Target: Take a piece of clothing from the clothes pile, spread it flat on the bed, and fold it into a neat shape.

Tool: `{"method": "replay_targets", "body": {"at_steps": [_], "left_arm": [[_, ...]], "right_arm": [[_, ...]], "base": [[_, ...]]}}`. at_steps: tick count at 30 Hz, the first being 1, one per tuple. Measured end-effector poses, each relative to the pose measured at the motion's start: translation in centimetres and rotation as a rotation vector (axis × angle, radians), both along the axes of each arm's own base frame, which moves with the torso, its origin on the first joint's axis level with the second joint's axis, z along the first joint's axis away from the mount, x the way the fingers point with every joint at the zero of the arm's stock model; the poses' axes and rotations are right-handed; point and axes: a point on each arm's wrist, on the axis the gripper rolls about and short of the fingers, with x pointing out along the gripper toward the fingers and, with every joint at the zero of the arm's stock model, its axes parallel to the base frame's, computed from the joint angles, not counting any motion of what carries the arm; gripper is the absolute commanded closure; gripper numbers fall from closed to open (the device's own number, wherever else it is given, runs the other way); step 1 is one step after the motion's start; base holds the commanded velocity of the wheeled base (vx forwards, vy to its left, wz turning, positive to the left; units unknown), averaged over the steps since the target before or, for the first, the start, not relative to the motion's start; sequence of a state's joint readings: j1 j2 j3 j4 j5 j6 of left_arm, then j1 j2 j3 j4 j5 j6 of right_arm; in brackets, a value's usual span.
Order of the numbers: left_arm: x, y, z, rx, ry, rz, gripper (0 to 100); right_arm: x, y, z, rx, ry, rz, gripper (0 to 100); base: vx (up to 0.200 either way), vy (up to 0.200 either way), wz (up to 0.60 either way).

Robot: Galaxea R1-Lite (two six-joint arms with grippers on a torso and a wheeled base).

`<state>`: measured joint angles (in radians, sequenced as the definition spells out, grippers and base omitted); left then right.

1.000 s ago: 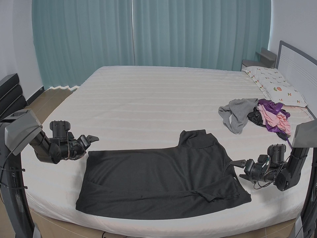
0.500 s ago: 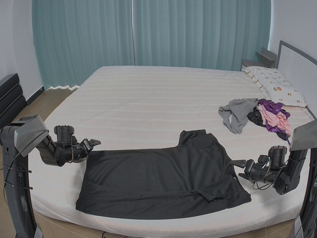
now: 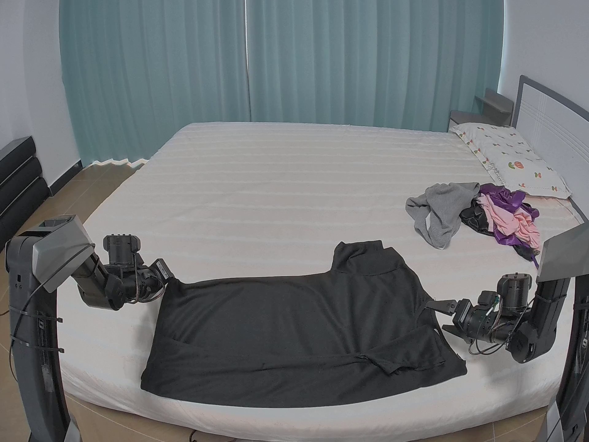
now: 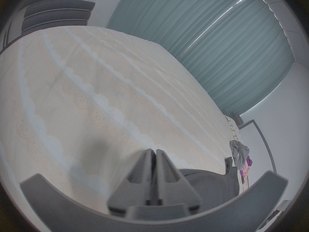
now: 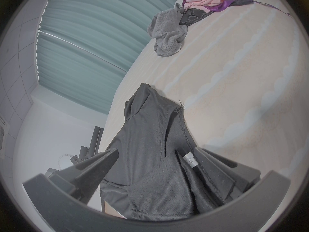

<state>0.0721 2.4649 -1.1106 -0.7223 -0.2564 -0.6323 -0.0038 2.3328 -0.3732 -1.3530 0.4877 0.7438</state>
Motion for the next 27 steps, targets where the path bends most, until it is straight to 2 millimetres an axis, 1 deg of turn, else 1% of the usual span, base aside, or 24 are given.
{"method": "replay_targets", "body": {"at_steps": [6, 14, 27], "left_arm": [[0.04, 0.07, 0.04, 0.013, -0.048, 0.042, 100], [-0.13, 0.25, 0.15, -0.07, -0.06, 0.132, 100], [-0.73, 0.51, -0.23, -0.033, -0.06, 0.204, 100]], "right_arm": [[0.07, -0.04, -0.02, -0.001, -0.002, -0.003, 0], [0.06, 0.05, -0.12, -0.002, 0.001, -0.001, 0], [0.0, 0.07, -0.14, -0.004, 0.002, -0.001, 0]], "base": [[0.0, 0.0, 0.0], [0.0, 0.0, 0.0], [0.0, 0.0, 0.0]]}}
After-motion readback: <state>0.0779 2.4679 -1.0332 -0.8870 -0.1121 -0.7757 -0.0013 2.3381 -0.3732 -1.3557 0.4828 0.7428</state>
